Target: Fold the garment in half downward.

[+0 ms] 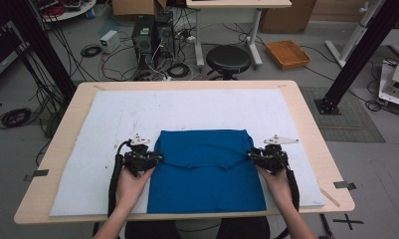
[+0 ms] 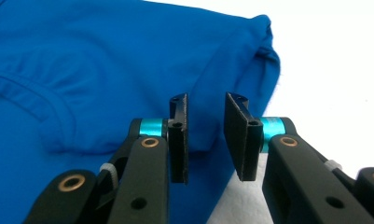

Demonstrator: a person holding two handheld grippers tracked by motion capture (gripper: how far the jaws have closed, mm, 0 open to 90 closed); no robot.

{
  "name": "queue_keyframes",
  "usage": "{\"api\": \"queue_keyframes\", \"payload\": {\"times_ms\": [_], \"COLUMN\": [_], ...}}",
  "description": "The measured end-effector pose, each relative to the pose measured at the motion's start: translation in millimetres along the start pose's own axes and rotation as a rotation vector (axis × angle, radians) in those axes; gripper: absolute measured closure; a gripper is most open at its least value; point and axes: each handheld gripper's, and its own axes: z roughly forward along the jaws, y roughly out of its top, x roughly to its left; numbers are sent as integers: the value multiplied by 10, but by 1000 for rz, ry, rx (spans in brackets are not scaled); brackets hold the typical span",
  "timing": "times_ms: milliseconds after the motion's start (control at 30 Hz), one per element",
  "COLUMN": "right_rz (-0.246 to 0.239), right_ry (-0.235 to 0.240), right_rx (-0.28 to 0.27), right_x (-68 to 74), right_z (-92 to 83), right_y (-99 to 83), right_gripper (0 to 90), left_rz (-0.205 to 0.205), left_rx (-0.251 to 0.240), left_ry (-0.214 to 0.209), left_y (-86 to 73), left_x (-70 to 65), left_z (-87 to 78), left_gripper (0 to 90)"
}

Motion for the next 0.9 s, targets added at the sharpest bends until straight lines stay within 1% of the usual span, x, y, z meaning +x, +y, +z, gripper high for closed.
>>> {"api": "queue_keyframes", "payload": {"times_ms": [100, 133, 300, 333, 367, 400, 433, 467, 500, 567, 600, 633, 733, 767, 800, 833, 867, 900], "right_rz": [1, 2, 11, 10, 4, -13, -21, -26, -26, -29, -29, -26, -26, -26, -27, -30, -32, -32], "right_ry": [-1, -4, 0, 0, 7, 8, 5, 6, 6, 5, 5, 8, 15, 15, 21, 28, 33, 33], "right_rx": [11, 27, 51, 56, 60, 56, 52, 50, 50, 34, 27, 20, 3, 3, -5, -6, -5, -5], "right_x": [10, 10, 0, 1, 3, 16, 23, 29, 29, 26, 25, 24, 26, 26, 34, 41, 51, 51], "right_z": [-4, 3, 15, 21, 26, 24, 21, 14, 14, -14, -33, -52, -122, -122, -171, -197, -225, -225], "right_y": [-1, -4, -6, -5, -4, -3, -3, -4, -4, -2, 3, 10, 33, 33, 43, 45, 42, 42], "right_gripper": [714, 714, 714, 729, 796, 855, 882, 888, 888, 890, 890, 890, 890, 890, 891, 891, 890, 890], "left_rz": [1, 0, 2, 1, 6, 13, 22, 22, 25, 25, 23, 23, 17, 17, 19, 19, 19, 19], "left_rx": [3, 6, 10, 13, 13, 1, -1, -1, -2, -5, -19, -19, -47, -47, -55, -55, -62, -62], "left_ry": [0, -3, -2, -5, -9, -9, -7, -7, -4, -9, -17, -17, -49, -49, -63, -63, -79, -79], "left_y": [-1, -3, -4, -6, -6, -6, -5, -5, -4, -2, 4, 4, 40, 40, 54, 54, 57, 57], "left_x": [-1, 0, -4, -3, -2, -12, -16, -16, -20, -18, -17, -17, -25, -25, -34, -34, -53, -53], "left_z": [7, 12, 16, 20, 19, 17, 15, 15, 13, 2, -33, -33, -139, -139, -197, -197, -262, -262], "left_gripper": [744, 743, 743, 743, 776, 827, 843, 854, 854, 860, 861, 861, 861, 860, 860, 860, 861, 860]}}
